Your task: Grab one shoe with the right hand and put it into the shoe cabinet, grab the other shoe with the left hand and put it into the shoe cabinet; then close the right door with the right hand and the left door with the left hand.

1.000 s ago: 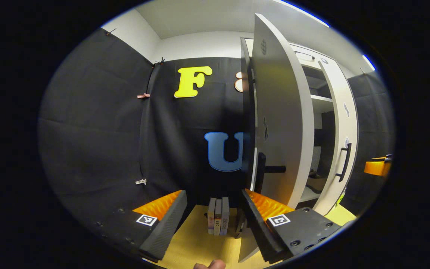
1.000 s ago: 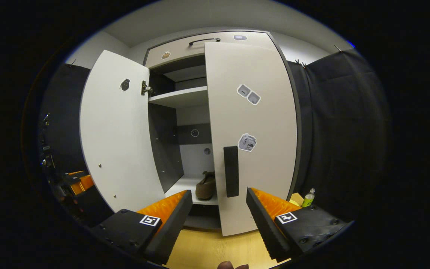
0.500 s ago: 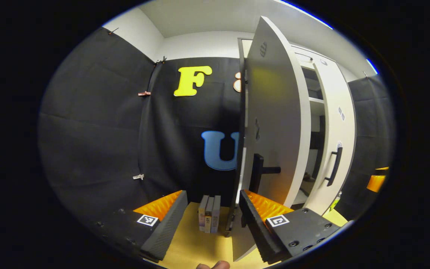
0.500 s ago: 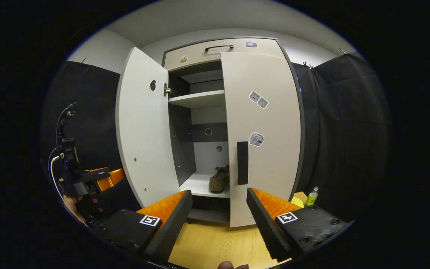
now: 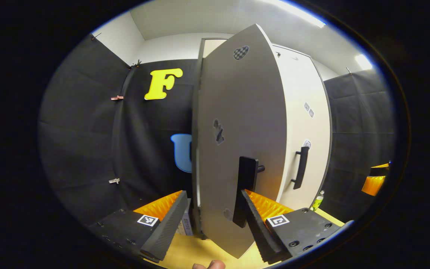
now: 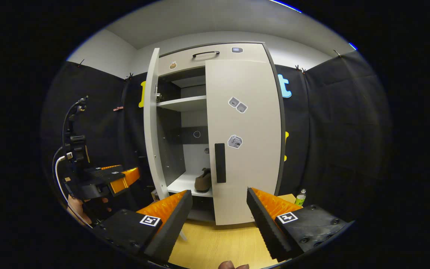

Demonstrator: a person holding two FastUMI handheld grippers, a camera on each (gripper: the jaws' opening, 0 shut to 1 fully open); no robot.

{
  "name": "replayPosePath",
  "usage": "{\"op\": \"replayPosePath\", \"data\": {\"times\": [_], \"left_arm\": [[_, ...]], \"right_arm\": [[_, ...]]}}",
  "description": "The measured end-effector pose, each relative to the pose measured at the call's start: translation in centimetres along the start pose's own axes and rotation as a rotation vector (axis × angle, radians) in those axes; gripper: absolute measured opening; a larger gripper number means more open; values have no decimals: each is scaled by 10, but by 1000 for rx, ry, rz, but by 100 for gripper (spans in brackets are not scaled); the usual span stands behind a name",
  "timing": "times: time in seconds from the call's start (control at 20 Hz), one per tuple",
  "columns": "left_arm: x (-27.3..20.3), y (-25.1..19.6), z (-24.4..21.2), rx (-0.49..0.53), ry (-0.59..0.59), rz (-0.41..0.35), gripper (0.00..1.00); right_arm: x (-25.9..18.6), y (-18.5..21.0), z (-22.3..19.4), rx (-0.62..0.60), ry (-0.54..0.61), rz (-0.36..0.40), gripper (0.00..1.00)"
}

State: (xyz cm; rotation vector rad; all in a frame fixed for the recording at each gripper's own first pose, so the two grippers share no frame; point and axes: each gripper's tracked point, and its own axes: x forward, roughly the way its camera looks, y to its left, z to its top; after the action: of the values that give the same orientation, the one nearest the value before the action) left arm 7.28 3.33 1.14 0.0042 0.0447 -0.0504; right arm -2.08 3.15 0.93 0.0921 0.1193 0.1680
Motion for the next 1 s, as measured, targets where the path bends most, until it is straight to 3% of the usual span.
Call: {"op": "replayPosePath", "data": {"times": [0.05,0.15,0.25,1.0], "left_arm": [[6,-9,1,3,-5,-14,87],[18,-25,0,19,-16,-26,91],[32,-37,-4,41,-6,-31,87],[93,-72,-5,35,-18,-37,89]], "right_arm": [[-1,-3,-1,6,4,-1,97],[-2,-9,-1,14,7,-4,97],[-1,-16,1,10,10,-11,97],[7,-40,4,21,16,-21,97]]}}
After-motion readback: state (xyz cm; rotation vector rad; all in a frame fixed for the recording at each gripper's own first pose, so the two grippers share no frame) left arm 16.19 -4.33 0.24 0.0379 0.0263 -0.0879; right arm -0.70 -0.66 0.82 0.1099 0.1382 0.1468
